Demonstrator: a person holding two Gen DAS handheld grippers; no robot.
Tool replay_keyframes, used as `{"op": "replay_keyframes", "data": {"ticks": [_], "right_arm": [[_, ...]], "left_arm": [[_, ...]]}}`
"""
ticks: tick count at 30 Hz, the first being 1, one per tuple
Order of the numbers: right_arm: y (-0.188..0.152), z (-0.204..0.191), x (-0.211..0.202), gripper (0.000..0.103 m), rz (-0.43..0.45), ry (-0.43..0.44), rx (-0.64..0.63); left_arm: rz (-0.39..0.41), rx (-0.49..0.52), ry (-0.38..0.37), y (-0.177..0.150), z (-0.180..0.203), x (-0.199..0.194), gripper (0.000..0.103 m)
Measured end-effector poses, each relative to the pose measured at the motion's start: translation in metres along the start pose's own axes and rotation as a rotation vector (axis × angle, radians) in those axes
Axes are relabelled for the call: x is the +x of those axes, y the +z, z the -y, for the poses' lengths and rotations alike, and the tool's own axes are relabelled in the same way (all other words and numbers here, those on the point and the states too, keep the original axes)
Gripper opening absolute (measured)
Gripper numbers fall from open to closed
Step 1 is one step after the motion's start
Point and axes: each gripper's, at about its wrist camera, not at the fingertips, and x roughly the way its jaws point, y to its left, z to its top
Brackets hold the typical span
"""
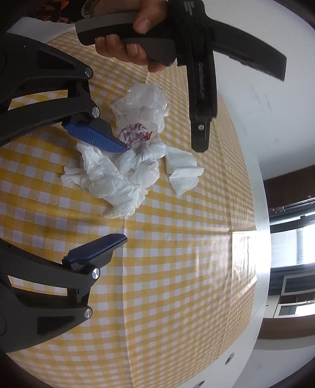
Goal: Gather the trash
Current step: 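Grasp the folded white napkin with the left tool while the right tool grasps a crumpled tissue, then carry the napkin and tissue down over the blue basket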
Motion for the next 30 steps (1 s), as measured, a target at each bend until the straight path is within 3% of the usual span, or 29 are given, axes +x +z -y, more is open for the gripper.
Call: {"op": "replay_keyframes", "data": {"ticks": [4, 8, 11, 13, 15, 17, 20, 27, 30], "right_arm": [[0.001, 0.003, 0.007, 0.053, -0.016, 0.037, 0.001], [-0.004, 0.005, 0.011, 0.034, -0.030, 0.033, 0.002], [-0.013, 0.003, 0.013, 0.017, -0.041, 0.026, -0.004], [-0.020, 0.004, 0.009, 0.013, -0.029, 0.023, -0.007], [-0.028, 0.006, 0.004, 0.011, -0.020, 0.017, -0.001], [-0.034, 0.009, -0.004, 0.010, -0.004, 0.010, 0.010], [-0.041, 0.009, -0.015, 0.009, 0.021, 0.012, 0.016], [-0.056, -0.002, -0.043, 0.008, 0.066, 0.009, -0.007], [-0.058, -0.007, -0.056, 0.008, 0.092, 0.000, 0.001]], "left_arm": [[-0.061, 0.022, 0.082, 0.015, 0.007, 0.033, 0.082], [-0.122, 0.001, 0.075, 0.023, 0.008, 0.056, 0.077], [-0.177, 0.005, 0.084, 0.022, 0.011, 0.070, 0.056], [-0.167, 0.028, 0.093, 0.019, 0.015, 0.068, 0.041], [-0.158, 0.031, 0.095, 0.018, 0.015, 0.066, 0.019], [-0.139, 0.041, 0.103, 0.018, 0.017, 0.058, 0.010], [-0.100, 0.024, 0.100, 0.018, 0.013, 0.045, 0.010], [0.073, -0.073, 0.097, 0.002, -0.011, -0.017, 0.007], [0.124, -0.101, 0.055, -0.006, -0.017, -0.045, 0.007]]}}
